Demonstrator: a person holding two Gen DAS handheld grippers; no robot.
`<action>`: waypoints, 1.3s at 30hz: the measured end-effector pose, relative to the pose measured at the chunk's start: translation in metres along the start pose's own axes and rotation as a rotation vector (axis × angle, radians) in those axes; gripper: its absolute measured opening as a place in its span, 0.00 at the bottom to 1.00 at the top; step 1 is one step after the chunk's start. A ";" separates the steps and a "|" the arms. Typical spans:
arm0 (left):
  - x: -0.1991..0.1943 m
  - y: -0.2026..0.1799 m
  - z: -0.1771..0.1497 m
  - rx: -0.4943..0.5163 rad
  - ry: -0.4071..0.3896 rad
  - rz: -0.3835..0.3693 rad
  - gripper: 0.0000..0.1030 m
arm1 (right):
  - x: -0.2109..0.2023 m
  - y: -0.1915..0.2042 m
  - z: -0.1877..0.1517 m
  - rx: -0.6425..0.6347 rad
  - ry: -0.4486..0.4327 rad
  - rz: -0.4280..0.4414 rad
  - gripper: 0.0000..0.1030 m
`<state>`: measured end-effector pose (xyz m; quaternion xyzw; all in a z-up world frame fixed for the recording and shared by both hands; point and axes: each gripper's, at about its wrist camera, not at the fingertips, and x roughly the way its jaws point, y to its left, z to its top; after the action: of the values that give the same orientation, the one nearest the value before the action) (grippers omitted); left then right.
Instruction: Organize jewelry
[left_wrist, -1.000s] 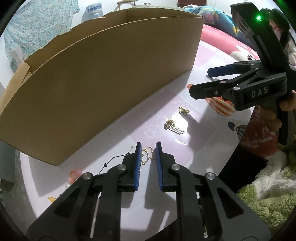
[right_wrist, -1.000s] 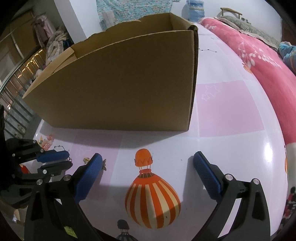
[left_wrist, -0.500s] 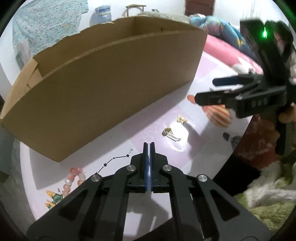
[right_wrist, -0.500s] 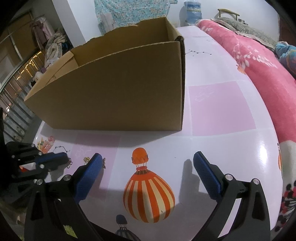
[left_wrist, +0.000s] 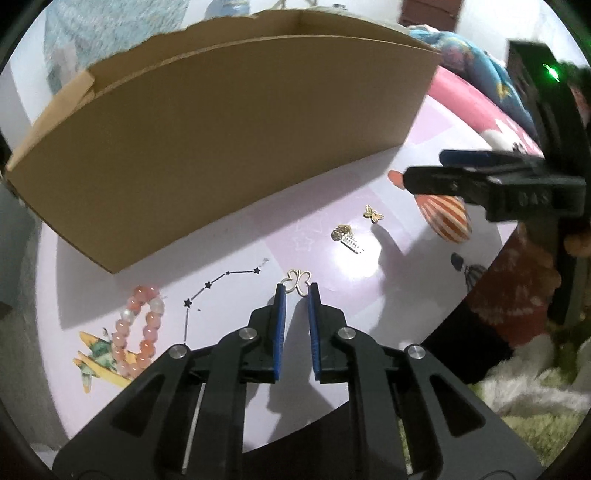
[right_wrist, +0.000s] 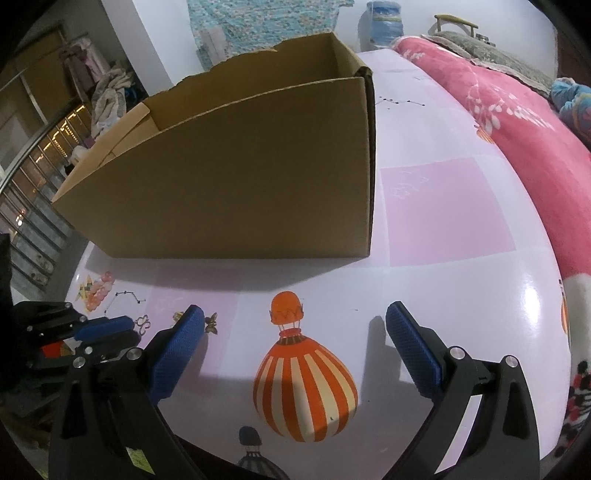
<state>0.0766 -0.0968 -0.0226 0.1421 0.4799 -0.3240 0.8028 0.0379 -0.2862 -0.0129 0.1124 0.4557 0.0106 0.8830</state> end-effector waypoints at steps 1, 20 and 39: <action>0.002 -0.001 0.002 -0.012 0.000 -0.014 0.11 | 0.000 -0.001 0.000 0.003 0.000 0.000 0.93; 0.011 -0.004 0.017 -0.066 -0.004 0.026 0.27 | 0.004 -0.008 0.000 0.025 0.005 0.008 0.93; 0.011 -0.011 0.017 -0.023 -0.020 0.091 0.18 | 0.003 -0.009 -0.001 0.033 -0.003 0.007 0.93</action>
<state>0.0848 -0.1181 -0.0232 0.1512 0.4684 -0.2831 0.8232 0.0384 -0.2947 -0.0178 0.1285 0.4541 0.0059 0.8816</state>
